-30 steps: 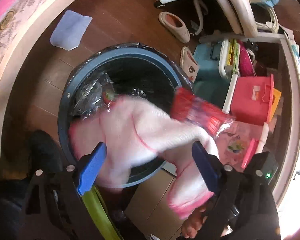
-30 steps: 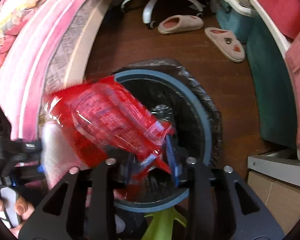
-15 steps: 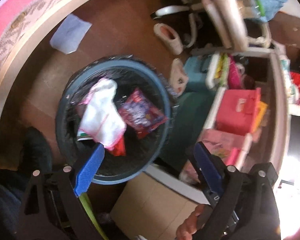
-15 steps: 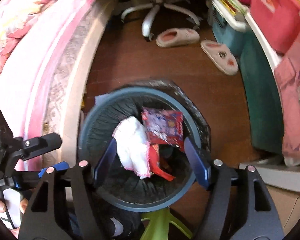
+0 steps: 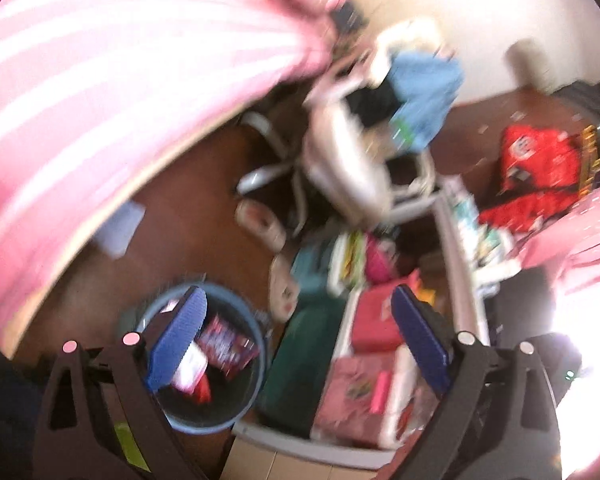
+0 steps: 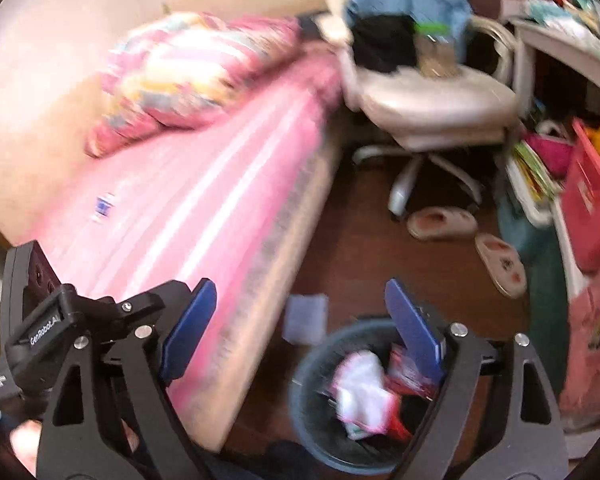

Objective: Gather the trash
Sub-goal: 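Move both tools back over the bed toward the blue packet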

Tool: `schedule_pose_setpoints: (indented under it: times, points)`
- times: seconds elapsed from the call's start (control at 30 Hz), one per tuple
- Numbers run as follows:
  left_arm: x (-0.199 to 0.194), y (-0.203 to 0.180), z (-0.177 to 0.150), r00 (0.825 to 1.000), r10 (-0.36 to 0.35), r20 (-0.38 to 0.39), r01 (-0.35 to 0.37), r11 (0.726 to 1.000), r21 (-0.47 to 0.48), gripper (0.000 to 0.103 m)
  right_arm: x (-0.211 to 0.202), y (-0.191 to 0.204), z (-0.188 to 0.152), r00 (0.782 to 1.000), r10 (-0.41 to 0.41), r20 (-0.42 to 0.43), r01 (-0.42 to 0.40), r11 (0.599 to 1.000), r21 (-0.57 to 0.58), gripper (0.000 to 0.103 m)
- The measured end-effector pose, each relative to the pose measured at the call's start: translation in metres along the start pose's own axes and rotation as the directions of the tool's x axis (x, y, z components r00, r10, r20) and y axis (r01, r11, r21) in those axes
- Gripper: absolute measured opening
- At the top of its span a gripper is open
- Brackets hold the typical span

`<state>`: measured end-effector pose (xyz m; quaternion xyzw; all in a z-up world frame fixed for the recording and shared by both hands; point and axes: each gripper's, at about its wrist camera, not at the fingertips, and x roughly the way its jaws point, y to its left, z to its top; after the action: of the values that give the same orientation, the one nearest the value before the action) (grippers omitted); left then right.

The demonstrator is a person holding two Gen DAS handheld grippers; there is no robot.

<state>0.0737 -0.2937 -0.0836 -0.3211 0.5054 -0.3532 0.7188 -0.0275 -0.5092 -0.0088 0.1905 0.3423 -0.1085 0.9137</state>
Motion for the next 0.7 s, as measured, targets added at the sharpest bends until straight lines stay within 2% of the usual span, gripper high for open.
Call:
schedule_pose_setpoints:
  times: [0.07, 0.17, 0.27, 0.33, 0.47, 0.57, 0.7]
  points:
    - [-0.036, -0.004, 0.012, 0.996, -0.038, 0.08, 0.037, 0.999, 0.017, 0.093, -0.008, 0.025, 0.013, 0.998, 0.05, 0.037, -0.049, 0.998, -0.033, 0.087]
    - [-0.085, -0.006, 0.032, 0.98, -0.064, 0.19, 0.058, 0.998, 0.038, 0.095, -0.012, 0.067, 0.024, 0.991, 0.115, 0.073, -0.108, 0.99, -0.089, 0.088]
    - [-0.117, 0.0, 0.052, 0.964, -0.053, 0.261, 0.045, 0.998, 0.035, 0.096, -0.005, 0.107, 0.034, 0.981, 0.18, 0.072, -0.172, 0.979, -0.108, 0.089]
    - [-0.136, 0.007, 0.065, 0.952, -0.007, 0.305, -0.004, 0.999, 0.036, 0.096, 0.009, 0.133, 0.041, 0.976, 0.21, 0.051, -0.203, 0.972, -0.116, 0.089]
    - [-0.173, 0.035, 0.09, 0.918, 0.087, 0.386, -0.125, 0.989, 0.074, 0.096, 0.04, 0.178, 0.055, 0.972, 0.234, 0.013, -0.23, 0.965, -0.123, 0.09]
    - [-0.186, 0.062, 0.111, 0.894, 0.155, 0.42, -0.218, 0.97, 0.105, 0.096, 0.064, 0.207, 0.057, 0.971, 0.24, 0.01, -0.236, 0.962, -0.134, 0.09]
    - [-0.194, 0.099, 0.145, 0.859, 0.242, 0.451, -0.335, 0.932, 0.138, 0.096, 0.121, 0.247, 0.053, 0.977, 0.212, 0.027, -0.203, 0.96, -0.19, 0.09]
